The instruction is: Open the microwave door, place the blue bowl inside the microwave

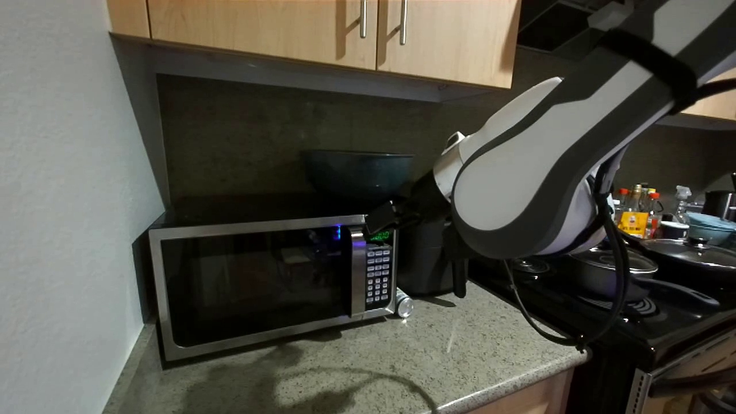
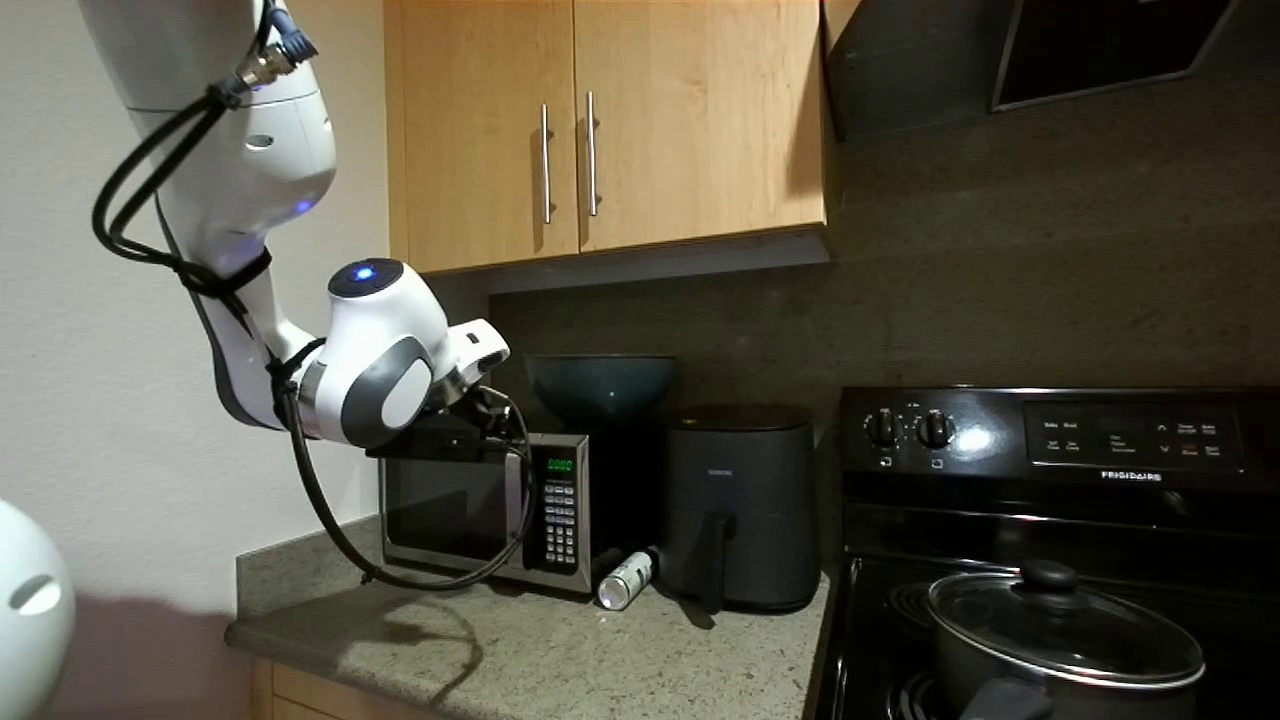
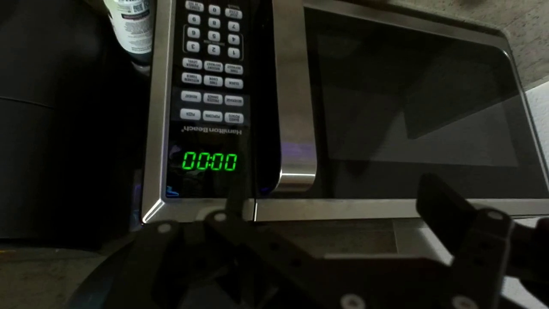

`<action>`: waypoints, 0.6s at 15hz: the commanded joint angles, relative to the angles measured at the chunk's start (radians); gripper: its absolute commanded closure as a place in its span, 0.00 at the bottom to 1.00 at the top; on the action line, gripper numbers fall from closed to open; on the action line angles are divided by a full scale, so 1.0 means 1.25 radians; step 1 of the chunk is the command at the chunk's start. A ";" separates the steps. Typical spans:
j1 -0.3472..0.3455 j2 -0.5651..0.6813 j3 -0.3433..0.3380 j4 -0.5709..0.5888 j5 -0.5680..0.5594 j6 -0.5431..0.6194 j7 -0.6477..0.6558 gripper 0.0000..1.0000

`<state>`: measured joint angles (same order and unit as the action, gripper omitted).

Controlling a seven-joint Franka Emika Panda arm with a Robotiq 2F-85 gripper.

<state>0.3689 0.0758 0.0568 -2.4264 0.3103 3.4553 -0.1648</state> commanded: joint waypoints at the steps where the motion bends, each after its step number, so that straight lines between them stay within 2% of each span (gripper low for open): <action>1: -0.004 0.047 0.004 0.045 -0.013 -0.021 0.011 0.00; 9: 0.024 0.216 -0.034 0.188 0.004 -0.034 -0.019 0.00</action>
<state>0.3712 0.2840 0.0485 -2.2604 0.3068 3.4296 -0.1628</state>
